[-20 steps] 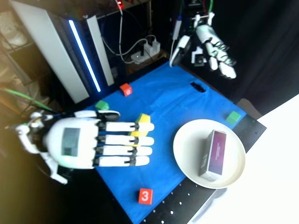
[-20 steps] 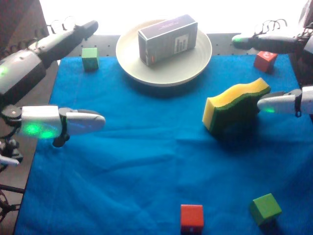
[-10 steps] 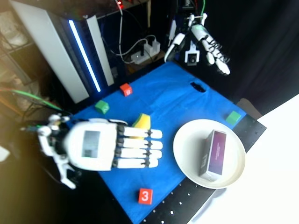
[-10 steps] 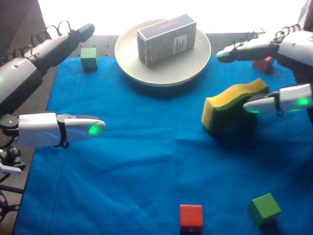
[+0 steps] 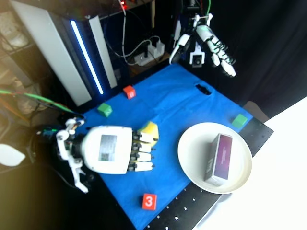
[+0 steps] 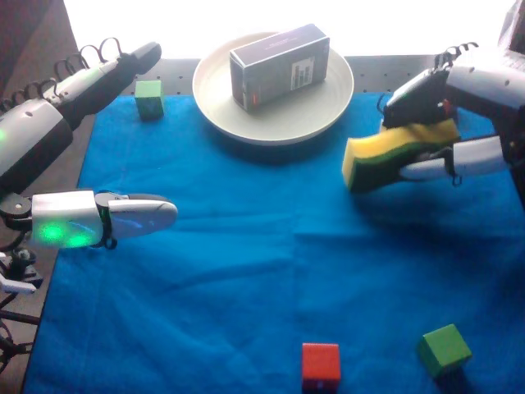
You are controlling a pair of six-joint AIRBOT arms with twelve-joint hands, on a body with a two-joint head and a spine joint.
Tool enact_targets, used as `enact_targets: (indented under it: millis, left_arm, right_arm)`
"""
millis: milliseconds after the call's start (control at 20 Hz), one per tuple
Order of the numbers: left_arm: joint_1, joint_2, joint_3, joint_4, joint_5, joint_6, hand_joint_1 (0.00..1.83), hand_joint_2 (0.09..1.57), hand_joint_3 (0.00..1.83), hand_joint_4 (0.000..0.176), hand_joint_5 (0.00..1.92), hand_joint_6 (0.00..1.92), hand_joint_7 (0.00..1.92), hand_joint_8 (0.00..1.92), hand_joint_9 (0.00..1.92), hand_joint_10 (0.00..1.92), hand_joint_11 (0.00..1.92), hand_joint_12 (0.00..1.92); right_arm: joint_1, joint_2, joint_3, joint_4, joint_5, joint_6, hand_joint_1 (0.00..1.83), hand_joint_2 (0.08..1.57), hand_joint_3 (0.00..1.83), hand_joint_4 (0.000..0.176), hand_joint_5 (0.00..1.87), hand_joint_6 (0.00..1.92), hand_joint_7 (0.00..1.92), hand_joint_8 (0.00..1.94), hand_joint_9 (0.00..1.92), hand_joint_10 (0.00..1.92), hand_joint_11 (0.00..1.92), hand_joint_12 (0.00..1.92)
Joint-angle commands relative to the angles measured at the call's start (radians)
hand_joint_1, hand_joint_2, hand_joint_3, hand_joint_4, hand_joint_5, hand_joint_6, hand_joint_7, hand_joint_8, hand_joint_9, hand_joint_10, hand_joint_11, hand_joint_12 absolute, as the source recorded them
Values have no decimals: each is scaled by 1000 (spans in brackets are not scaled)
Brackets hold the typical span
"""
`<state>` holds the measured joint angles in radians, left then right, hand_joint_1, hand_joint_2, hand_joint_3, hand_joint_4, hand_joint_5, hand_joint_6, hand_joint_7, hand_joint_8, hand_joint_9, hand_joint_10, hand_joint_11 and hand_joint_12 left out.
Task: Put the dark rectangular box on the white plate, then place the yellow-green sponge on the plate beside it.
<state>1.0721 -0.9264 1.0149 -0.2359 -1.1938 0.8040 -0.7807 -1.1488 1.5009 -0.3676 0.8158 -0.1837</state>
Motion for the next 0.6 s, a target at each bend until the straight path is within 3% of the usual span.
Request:
enact_targets:
  millis: [0, 100, 200, 250, 350, 400, 450, 500, 550]
  left_arm:
    - [-6, -4, 1, -2, -123, -9, 660, 838, 4, 168, 10, 4, 0, 0, 0, 0, 0, 0]
    - [-6, -5, 1, -2, -123, -9, 641, 849, 8, 168, 9, 3, 0, 0, 0, 0, 0, 0]
    - [-6, -7, 1, -4, -125, -10, 663, 838, 2, 176, 28, 9, 0, 0, 0, 0, 0, 0]
    - [-6, -8, 1, -4, -125, -10, 650, 832, 0, 176, 25, 6, 0, 0, 0, 0, 0, 0]
    - [-6, -11, 1, -4, -127, -10, 649, 824, 0, 176, 14, 1, 0, 0, 0, 0, 0, 0]
    - [-6, -11, 2, -4, -127, -13, 649, 824, 0, 176, 14, 1, 0, 0, 0, 0, 0, 0]
    - [-6, -12, 3, -4, -126, -15, 632, 820, 0, 176, 14, 1, 0, 0, 0, 0, 0, 0]
    - [-6, -14, 5, -4, -124, -17, 629, 817, 0, 176, 14, 1, 0, 0, 0, 0, 0, 0]
    - [-6, -17, 8, -3, -122, -19, 636, 815, 0, 176, 13, 0, 0, 0, 0, 0, 0, 0]
  right_arm:
    - [28, 1, 7, 43, 109, 4, 1246, 1096, 1, 0, 957, 930, 1090, 978, 1007, 1113, 855, 1491]
    - [61, -3, 16, 46, 109, 4, 1229, 1110, 0, 0, 922, 1024, 1065, 966, 936, 1102, 789, 1515]
    - [104, -39, 52, 47, 109, 4, 1256, 1062, 0, 0, 1033, 832, 1161, 817, 1001, 984, 821, 1412]
    - [124, -62, 74, 47, 109, 4, 1243, 1072, 1, 0, 1070, 780, 1073, 966, 922, 1142, 778, 1542]
    - [169, -105, 113, 47, 99, 4, 1230, 1082, 0, 26, 1038, 865, 1054, 961, 862, 1205, 707, 1610]
    - [189, -124, 129, 47, 85, 4, 1230, 1082, 0, 26, 1038, 865, 1054, 961, 862, 1205, 707, 1610]
    - [214, -156, 156, 46, 69, 4, 1236, 1092, 3, 0, 1099, 877, 943, 1001, 616, 1005, 190, 1596]
    - [227, -172, 170, 45, 58, 4, 1233, 1092, 1, 0, 1082, 919, 965, 962, 674, 989, 318, 1596]
    - [244, -197, 192, 43, 41, 3, 1227, 1086, 0, 28, 1050, 945, 1025, 896, 806, 978, 544, 1499]
